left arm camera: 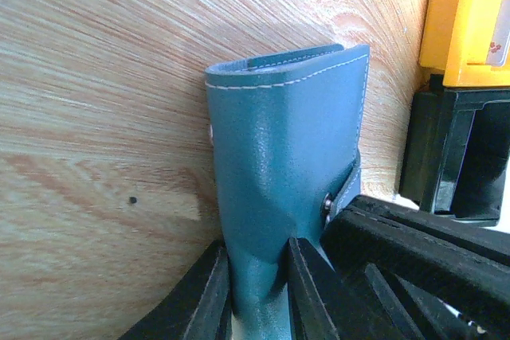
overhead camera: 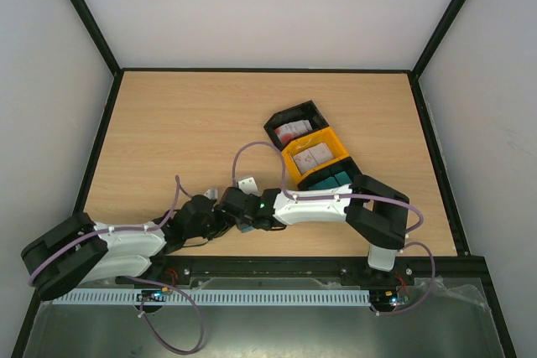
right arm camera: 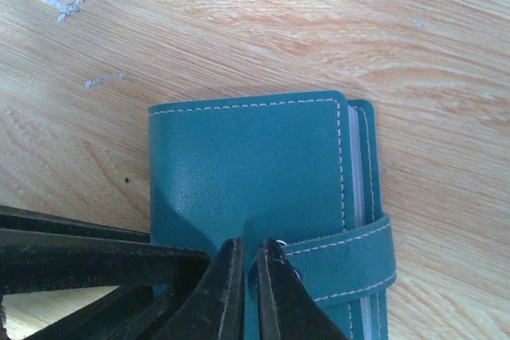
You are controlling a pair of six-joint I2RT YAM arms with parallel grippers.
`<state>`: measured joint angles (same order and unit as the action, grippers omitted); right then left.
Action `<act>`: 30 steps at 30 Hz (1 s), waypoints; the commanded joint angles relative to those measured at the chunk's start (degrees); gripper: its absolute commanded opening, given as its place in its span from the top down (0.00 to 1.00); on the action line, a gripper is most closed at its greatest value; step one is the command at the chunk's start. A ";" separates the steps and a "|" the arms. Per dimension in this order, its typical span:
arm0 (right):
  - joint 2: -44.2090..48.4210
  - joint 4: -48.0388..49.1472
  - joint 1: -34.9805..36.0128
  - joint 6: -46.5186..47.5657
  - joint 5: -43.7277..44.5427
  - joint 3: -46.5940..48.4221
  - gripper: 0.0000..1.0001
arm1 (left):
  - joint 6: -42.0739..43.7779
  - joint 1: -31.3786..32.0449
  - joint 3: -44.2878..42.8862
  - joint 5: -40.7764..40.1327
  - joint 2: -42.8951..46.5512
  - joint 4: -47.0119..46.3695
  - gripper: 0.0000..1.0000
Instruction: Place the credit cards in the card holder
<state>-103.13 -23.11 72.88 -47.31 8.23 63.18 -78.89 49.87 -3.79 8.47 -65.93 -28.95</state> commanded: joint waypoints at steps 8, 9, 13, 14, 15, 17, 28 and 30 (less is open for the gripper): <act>0.45 -1.25 0.51 -0.95 1.53 0.12 0.98 | 0.83 0.10 1.68 -2.71 -2.71 9.35 0.78; 0.52 -1.48 0.51 -0.80 1.79 0.37 0.98 | 0.82 0.12 1.68 -2.67 -2.71 9.35 0.78; 2.03 -2.25 0.51 -0.11 3.44 1.37 0.87 | 0.69 0.14 1.69 -2.62 -2.36 9.59 0.78; 2.41 -2.71 0.51 0.22 4.11 1.66 0.85 | 0.67 0.14 1.71 -2.66 -2.17 9.68 0.78; 2.83 -3.39 0.51 0.60 4.95 2.01 0.82 | 0.74 0.12 1.64 -2.71 -1.96 9.83 0.78; 2.75 -5.20 0.66 1.47 6.41 2.90 0.78 | 0.59 0.12 1.60 -2.84 -1.41 10.25 0.78; -2.92 -11.78 3.70 3.82 10.16 6.57 0.68 | -0.07 -1.34 1.68 -3.42 3.88 13.97 0.75; -3.85 -11.94 3.88 4.25 9.71 6.85 0.67 | 0.03 -2.02 1.92 -2.90 4.94 14.00 0.73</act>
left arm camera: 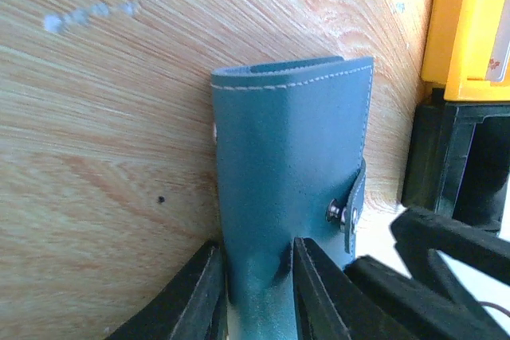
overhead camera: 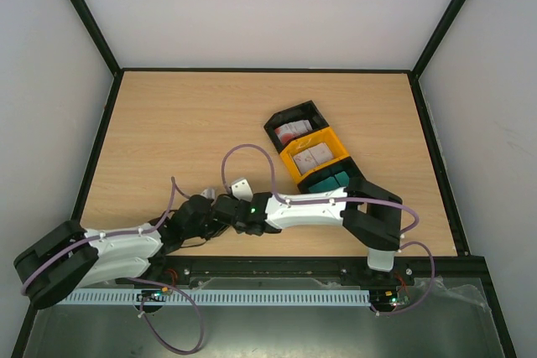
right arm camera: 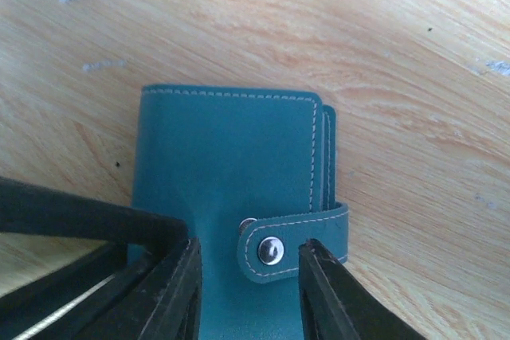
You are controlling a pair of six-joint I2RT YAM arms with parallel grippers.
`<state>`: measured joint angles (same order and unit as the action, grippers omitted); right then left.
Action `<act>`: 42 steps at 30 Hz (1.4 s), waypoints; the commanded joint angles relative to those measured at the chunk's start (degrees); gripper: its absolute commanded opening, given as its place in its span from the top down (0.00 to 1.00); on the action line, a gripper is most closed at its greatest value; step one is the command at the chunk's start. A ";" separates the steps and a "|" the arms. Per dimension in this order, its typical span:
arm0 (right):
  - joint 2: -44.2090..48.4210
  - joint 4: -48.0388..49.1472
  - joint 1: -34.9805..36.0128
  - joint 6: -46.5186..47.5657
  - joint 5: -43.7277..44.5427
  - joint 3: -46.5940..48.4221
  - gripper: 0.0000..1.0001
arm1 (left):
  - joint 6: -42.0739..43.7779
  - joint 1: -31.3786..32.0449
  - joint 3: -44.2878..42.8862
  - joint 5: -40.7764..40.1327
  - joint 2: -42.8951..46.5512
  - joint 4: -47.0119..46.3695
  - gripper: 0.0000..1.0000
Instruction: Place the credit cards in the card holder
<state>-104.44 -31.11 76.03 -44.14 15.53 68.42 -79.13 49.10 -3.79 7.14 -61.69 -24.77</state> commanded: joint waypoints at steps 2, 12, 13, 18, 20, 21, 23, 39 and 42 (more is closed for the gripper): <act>-3.40 -4.01 0.78 1.40 2.37 1.91 0.67 | 0.39 -1.70 2.21 -1.19 1.51 9.95 0.72; -3.39 -5.42 0.79 -0.57 6.88 3.82 0.81 | 0.56 -2.08 2.83 -0.54 1.69 9.40 0.71; -3.08 -5.45 0.79 -0.66 7.08 3.82 0.84 | 0.57 -2.12 2.85 -0.54 1.66 9.36 0.71; -3.17 -5.62 0.79 -1.07 6.83 3.60 0.95 | 0.64 -2.08 2.95 -0.54 1.44 9.13 0.71; -3.33 -5.45 0.79 -1.24 6.50 3.40 0.94 | 0.72 -2.08 3.04 -0.54 1.41 9.11 0.71; -3.37 -5.38 0.79 -1.29 6.41 3.30 0.94 | 0.71 -2.08 3.08 -0.54 1.43 9.13 0.71; -3.30 -5.28 0.79 -1.42 6.49 3.21 0.94 | 0.69 -2.08 3.17 -0.48 1.49 9.12 0.71; -3.86 -7.00 0.72 -3.19 7.87 3.48 0.89 | 0.73 -2.08 3.44 -0.63 1.52 9.13 0.71; -3.87 -7.44 0.70 -3.49 8.11 3.34 0.89 | 0.73 -2.08 3.44 -0.63 1.41 9.13 0.71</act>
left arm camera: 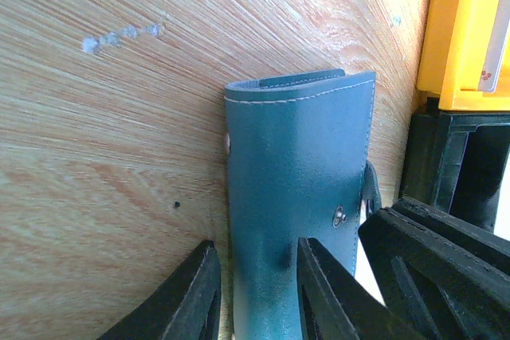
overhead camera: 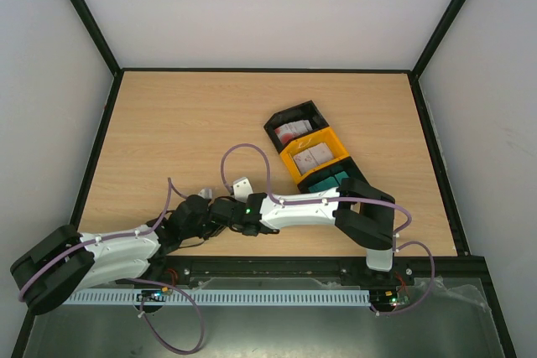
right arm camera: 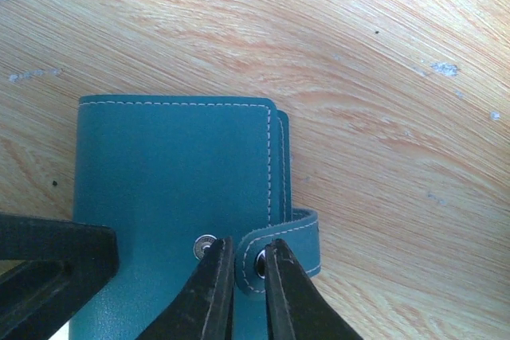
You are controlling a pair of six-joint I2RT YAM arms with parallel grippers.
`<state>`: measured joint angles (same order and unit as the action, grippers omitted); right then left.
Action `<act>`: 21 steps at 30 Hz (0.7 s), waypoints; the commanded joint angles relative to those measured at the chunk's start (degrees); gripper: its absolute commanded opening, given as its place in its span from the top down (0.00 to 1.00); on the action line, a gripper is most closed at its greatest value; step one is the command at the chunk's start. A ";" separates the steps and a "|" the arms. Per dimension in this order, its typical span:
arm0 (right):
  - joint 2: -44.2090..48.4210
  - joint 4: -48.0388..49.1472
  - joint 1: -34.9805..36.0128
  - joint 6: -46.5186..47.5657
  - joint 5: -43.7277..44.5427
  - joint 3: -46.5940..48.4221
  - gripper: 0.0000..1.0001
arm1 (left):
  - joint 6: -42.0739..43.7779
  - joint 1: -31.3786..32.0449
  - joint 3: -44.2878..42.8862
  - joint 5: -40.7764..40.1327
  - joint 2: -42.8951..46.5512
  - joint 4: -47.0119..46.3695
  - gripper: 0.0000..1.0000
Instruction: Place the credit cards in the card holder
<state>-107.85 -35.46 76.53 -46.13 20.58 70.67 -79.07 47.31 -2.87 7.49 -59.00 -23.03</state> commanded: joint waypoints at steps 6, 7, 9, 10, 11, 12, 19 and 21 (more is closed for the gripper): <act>0.36 -2.48 0.20 -1.69 3.00 0.99 0.98 | 0.76 -0.29 2.52 -0.99 -1.33 7.38 0.71; 0.54 -2.16 0.20 -1.68 2.84 0.96 0.98 | 0.76 -0.29 2.52 -0.98 -1.37 7.33 0.71; 0.73 -1.68 0.13 -1.60 2.39 0.87 0.98 | 0.76 -0.30 2.52 -0.94 -1.38 7.21 0.71; 0.86 -1.46 0.07 -1.60 2.29 0.78 0.98 | 0.71 -0.29 2.52 -0.90 -1.38 7.21 0.71; 1.01 -1.27 -0.02 -1.67 2.24 0.64 0.98 | 0.82 -0.33 2.52 -0.85 -1.37 7.14 0.71; 1.21 -0.91 -0.10 -1.74 2.15 0.58 0.98 | 0.84 -0.36 2.48 -0.82 -1.38 7.12 0.70; 3.67 4.11 -0.96 -1.63 0.41 -1.65 0.98 | 0.70 -0.29 2.43 -0.72 -1.23 6.88 0.68; 4.34 6.00 -1.56 -1.52 -1.31 -2.83 0.98 | 0.71 -0.34 2.43 -0.73 -1.52 6.70 0.68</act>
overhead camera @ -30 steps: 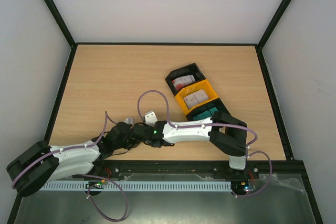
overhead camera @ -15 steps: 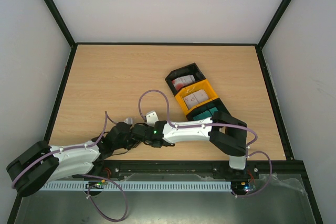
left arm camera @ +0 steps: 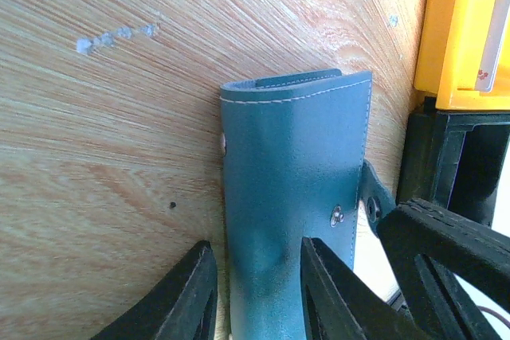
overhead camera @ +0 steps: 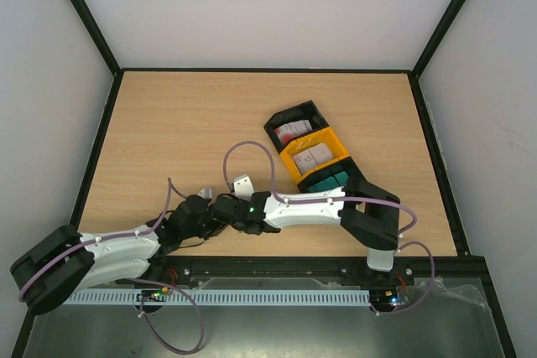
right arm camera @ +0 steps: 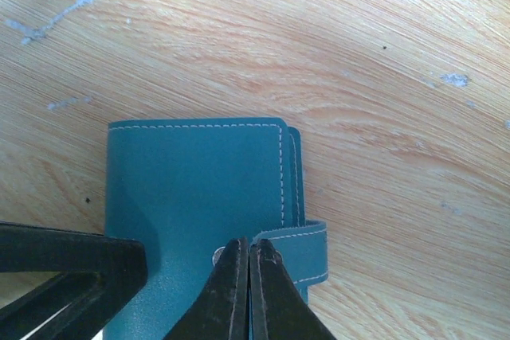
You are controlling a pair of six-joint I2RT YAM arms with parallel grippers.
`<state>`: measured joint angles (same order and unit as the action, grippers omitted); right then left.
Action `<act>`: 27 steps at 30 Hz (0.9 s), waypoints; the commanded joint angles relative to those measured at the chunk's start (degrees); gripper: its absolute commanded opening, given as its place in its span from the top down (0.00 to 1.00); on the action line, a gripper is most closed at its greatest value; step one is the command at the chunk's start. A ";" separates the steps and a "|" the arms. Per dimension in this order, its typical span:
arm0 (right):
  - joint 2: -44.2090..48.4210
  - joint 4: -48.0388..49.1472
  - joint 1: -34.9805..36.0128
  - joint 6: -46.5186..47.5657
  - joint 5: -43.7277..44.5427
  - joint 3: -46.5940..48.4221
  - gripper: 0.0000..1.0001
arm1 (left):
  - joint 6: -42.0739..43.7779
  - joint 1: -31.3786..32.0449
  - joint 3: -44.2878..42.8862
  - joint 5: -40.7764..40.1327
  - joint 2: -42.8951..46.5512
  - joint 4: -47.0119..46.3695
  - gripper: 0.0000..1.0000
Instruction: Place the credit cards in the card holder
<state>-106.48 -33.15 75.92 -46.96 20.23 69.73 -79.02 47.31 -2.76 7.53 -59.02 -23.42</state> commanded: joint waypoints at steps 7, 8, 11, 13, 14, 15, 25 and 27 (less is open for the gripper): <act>4.74 8.91 -2.67 -1.29 -6.22 -5.59 0.98 | 0.59 -0.36 2.11 -0.43 -3.12 5.74 0.69; 5.01 9.46 -2.92 -1.40 -6.81 -6.01 0.98 | 0.58 -0.30 2.07 -0.37 -3.38 5.47 0.69; 5.77 10.81 -3.46 -1.59 -8.04 -7.07 0.98 | 0.63 -0.32 1.93 -0.24 -3.93 5.08 0.69; 6.07 11.17 -3.57 -1.65 -8.26 -7.24 0.98 | 0.76 -0.30 1.89 -0.15 -4.23 4.90 0.69; 6.24 11.17 -3.63 -1.68 -8.27 -7.24 0.98 | 0.80 -0.33 1.82 -0.06 -4.37 4.75 0.69; 6.21 11.13 -3.66 -1.75 -8.20 -7.23 0.98 | 0.88 -0.34 1.80 -0.06 -4.49 4.69 0.69; 4.79 1.45 -3.12 -0.64 -2.33 -3.19 0.76 | 0.93 -0.51 1.56 -0.01 -4.63 4.68 0.68; 4.42 0.34 -2.77 -0.39 -2.05 -2.63 0.71 | 1.01 -0.70 1.53 0.03 -4.69 4.70 0.67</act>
<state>-101.91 -27.38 72.53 -47.64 14.44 64.88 -78.89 47.16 -2.79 8.16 -61.93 -26.92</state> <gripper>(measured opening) 0.255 0.326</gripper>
